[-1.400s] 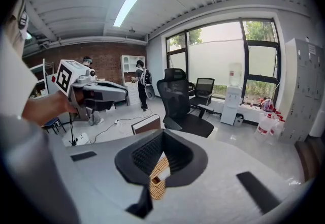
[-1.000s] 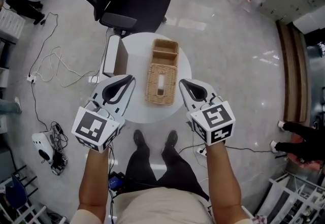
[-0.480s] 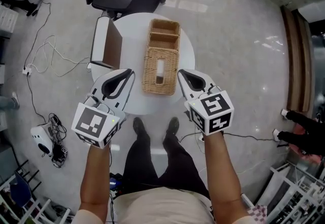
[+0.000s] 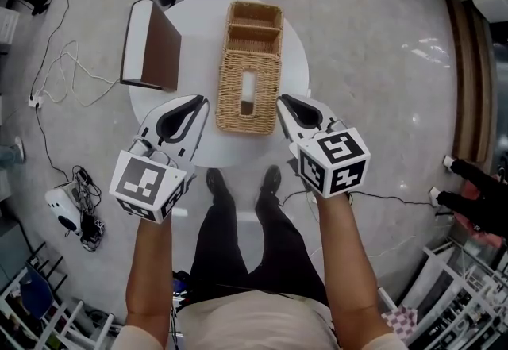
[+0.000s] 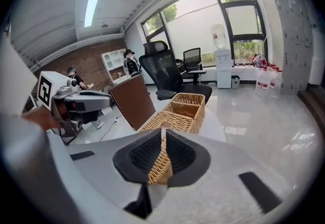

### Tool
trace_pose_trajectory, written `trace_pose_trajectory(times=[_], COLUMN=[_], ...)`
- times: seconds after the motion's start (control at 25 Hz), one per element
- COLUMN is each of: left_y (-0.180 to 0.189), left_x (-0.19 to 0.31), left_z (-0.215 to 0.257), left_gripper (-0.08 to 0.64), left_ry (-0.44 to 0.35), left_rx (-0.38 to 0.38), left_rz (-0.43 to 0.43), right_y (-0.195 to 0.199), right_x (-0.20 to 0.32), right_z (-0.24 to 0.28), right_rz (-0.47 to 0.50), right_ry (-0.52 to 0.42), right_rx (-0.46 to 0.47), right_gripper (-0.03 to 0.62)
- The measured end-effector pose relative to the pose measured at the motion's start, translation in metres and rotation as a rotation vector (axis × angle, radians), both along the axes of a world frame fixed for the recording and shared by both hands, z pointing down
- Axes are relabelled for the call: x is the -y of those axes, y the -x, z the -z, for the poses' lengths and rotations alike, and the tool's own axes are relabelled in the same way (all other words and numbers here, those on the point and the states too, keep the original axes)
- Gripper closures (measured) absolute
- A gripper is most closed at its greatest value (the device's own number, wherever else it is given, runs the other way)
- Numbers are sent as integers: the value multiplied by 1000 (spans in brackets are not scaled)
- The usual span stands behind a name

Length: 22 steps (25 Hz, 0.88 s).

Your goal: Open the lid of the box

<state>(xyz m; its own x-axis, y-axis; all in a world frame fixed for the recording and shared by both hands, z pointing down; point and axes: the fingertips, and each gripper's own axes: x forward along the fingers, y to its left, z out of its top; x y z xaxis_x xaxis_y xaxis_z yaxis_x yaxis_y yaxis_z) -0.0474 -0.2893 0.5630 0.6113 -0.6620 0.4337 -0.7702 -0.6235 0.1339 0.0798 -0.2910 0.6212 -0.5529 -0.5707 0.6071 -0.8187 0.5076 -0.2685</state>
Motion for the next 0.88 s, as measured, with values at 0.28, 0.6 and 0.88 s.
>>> trace_pose_trajectory(times=[0.28,0.6,0.88], left_y=[-1,-1,-2], left_x=[-3,-7,-7], left_z=[-23,-41,-48], left_gripper=[535,535,535], left_ry=[18,40,47], left_rx=[5,2,6], left_rz=[15,21,22], right_y=[3,3,4], right_x=[-8,-9,-10], right_z=[-28,-52,-66], right_rz=[-29,-63,-96], right_ry=[73,138,189], right_rx=[73,110,161], right_gripper=[505,437,434])
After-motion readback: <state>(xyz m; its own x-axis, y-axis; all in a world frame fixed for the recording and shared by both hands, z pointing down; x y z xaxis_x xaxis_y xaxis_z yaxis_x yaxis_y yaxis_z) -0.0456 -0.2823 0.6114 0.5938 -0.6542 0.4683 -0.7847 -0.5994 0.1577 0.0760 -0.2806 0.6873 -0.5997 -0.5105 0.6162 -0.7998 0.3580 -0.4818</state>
